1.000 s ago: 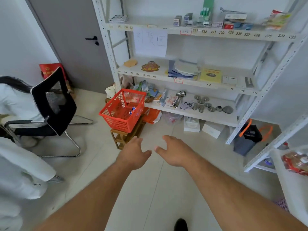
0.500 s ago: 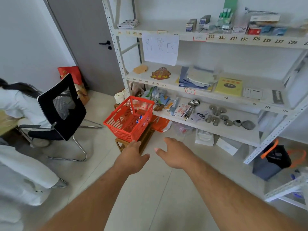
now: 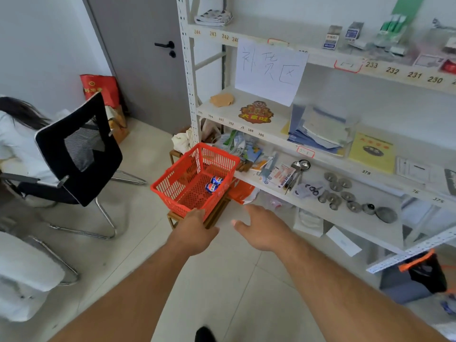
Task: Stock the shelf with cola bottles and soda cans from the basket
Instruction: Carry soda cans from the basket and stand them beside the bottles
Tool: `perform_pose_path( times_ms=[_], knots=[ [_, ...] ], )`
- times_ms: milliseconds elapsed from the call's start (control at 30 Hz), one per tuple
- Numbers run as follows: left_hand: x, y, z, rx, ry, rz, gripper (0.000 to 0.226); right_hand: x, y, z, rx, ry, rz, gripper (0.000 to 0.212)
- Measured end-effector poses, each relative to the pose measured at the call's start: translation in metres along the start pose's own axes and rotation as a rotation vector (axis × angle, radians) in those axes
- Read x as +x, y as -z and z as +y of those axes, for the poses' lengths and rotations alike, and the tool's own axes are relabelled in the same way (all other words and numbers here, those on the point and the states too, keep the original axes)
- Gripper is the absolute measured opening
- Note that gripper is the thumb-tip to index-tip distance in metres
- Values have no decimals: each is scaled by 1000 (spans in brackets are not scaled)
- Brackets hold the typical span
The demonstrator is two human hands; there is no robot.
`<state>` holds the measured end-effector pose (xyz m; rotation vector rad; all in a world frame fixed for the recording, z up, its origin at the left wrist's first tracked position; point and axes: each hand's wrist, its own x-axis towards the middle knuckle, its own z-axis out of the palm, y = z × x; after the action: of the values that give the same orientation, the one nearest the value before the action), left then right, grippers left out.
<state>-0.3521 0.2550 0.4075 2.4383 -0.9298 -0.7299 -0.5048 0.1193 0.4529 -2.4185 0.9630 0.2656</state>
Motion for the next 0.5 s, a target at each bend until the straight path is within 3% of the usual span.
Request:
perform_pose_path(
  times_ms=[367, 500],
  knots=[
    [103, 17, -8, -138, 57, -50, 30, 113, 25, -3, -30, 12, -86, 74],
    [147, 13, 2, -143, 104, -79, 33, 163, 41, 14, 1, 27, -111, 72]
  ],
)
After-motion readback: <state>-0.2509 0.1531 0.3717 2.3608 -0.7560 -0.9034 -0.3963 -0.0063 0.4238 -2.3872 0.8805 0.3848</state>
